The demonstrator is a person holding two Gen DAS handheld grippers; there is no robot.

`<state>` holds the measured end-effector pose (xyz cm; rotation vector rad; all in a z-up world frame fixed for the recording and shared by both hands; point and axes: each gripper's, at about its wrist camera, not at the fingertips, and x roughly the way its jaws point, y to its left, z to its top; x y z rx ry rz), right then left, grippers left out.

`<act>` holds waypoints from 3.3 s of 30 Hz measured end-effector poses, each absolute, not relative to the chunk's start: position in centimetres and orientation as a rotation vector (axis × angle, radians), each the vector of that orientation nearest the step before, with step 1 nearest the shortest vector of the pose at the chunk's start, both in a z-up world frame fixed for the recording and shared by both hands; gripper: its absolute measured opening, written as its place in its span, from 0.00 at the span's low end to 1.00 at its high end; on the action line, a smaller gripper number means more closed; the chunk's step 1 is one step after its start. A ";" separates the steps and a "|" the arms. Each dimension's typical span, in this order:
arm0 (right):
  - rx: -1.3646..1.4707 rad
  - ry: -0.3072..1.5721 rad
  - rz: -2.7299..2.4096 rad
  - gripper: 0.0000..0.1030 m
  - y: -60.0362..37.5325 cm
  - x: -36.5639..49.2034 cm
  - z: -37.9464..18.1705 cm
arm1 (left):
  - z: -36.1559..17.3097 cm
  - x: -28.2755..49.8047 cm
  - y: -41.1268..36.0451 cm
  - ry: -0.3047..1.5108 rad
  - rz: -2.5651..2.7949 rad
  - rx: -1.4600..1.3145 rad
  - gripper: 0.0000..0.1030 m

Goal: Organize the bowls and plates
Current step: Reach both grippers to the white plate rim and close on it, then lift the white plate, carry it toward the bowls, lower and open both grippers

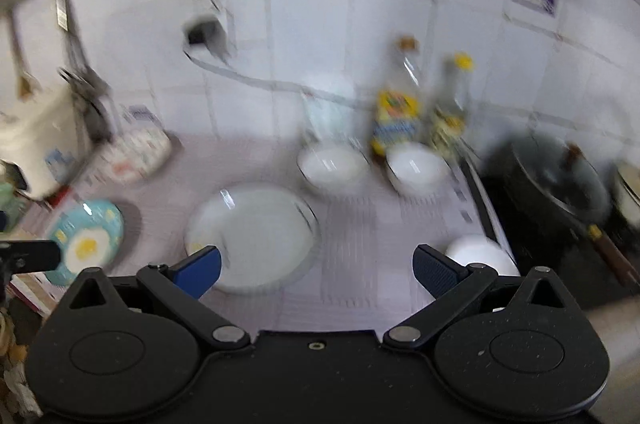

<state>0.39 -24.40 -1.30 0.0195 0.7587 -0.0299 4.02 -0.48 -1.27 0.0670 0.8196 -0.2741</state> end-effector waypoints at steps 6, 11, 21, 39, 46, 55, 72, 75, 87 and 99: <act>0.054 0.617 0.109 1.00 -25.1 3.0 -3.9 | -4.0 7.6 -1.6 0.813 -0.266 0.116 0.99; 0.097 0.680 0.129 0.99 -25.9 6.3 -7.8 | -8.0 11.3 -2.1 0.897 -0.287 0.039 0.97; 0.245 0.817 0.210 0.88 -28.4 9.4 -15.3 | -14.2 16.0 -3.6 0.941 -0.228 0.029 0.86; 0.443 0.991 0.297 0.19 -31.4 15.4 -24.4 | -23.0 21.1 -4.6 1.107 -0.222 -0.157 0.33; 0.464 1.005 0.314 0.18 -31.5 15.8 -25.0 | -23.4 21.8 -4.9 1.126 -0.240 -0.209 0.26; 0.426 1.040 0.405 0.22 -31.6 16.3 -24.6 | -22.3 22.3 -5.0 1.137 -0.204 -0.149 0.26; 0.363 0.894 0.527 0.27 -27.7 22.0 -22.2 | -19.1 29.2 -0.9 1.032 -0.137 -0.183 0.26; 0.404 0.894 0.527 0.28 -27.5 23.9 -22.8 | -19.3 31.1 -1.3 1.002 -0.124 -0.137 0.26; 0.403 0.910 0.422 0.32 -25.9 26.5 -25.3 | -21.4 36.6 -2.3 1.010 -0.154 -0.126 0.26; 0.313 0.928 0.266 0.33 -24.3 28.5 -25.4 | -22.5 38.1 -3.0 1.074 -0.120 -0.141 0.27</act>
